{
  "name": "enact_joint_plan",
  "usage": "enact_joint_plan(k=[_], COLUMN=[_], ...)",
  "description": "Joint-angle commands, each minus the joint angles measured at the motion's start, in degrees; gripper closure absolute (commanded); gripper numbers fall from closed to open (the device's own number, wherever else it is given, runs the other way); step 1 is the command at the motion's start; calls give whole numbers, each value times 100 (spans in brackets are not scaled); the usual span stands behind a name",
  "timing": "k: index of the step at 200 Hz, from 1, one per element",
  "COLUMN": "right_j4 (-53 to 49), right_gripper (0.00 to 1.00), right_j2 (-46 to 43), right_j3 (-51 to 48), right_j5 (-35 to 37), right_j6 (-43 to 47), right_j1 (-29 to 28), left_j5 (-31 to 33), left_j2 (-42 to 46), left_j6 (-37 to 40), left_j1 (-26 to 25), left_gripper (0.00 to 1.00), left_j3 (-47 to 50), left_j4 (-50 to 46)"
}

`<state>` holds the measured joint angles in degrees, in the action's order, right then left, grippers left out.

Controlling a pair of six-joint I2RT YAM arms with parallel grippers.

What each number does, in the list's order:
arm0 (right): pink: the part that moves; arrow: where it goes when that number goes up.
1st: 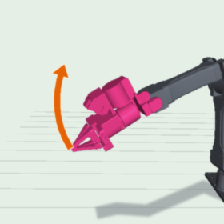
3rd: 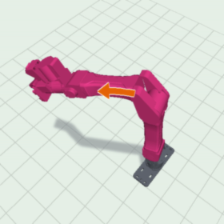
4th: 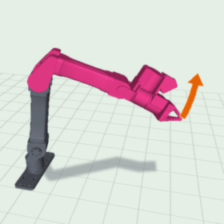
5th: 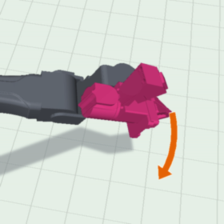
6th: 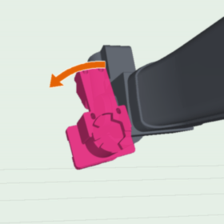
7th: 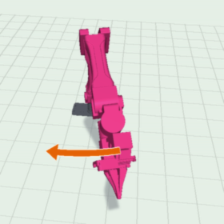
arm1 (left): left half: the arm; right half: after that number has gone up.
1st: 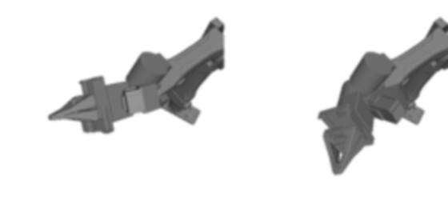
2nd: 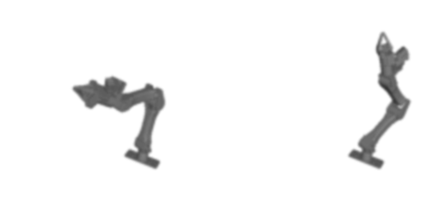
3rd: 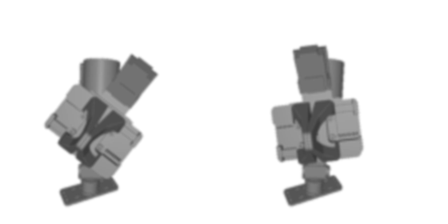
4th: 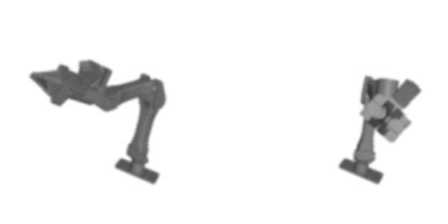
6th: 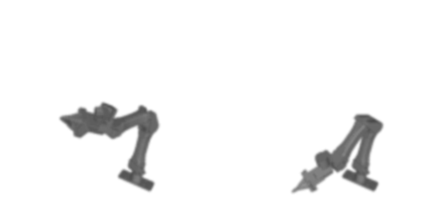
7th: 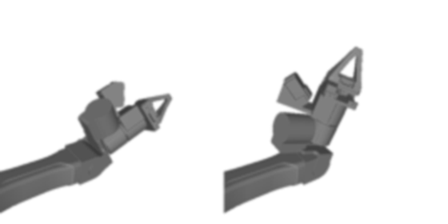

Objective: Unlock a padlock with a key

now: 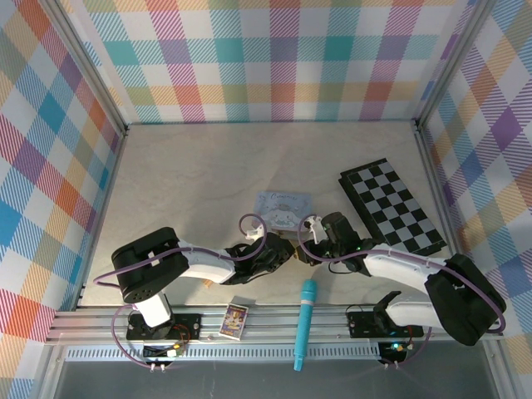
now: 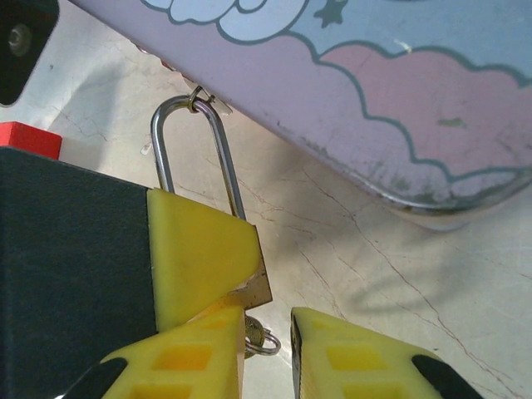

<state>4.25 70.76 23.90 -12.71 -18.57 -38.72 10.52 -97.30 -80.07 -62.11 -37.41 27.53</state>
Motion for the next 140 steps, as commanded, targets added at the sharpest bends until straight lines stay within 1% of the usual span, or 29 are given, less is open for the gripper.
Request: enact_joint_plan(k=[1, 37, 59, 83, 98, 140], right_j4=[-66, -28, -126, -283, -339, -147], right_gripper=[78, 78, 78, 73, 73, 70], right_j2=[-212, -637, -772, -669, -551, -412], right_j3=[-219, -482, -487, -312, -205, -154], right_j5=[-90, -57, -32, 196, 333, 439], right_j6=[-60, -369, -275, -10, 120, 341], right_j1=[-86, -92, -105, -293, -379, -524], left_j5=[-97, -36, -60, -116, -131, -156], left_j2=[207, 259, 264, 246, 256, 286], left_j6=[0, 0, 18, 27, 18, -8], left_j1=[32, 36, 37, 41, 41, 41], left_gripper=[100, 100, 100, 100, 100, 100], left_j3=[-82, -80, -107, -152, -148, -135], left_j4=[193, 97, 77, 83, 86, 101])
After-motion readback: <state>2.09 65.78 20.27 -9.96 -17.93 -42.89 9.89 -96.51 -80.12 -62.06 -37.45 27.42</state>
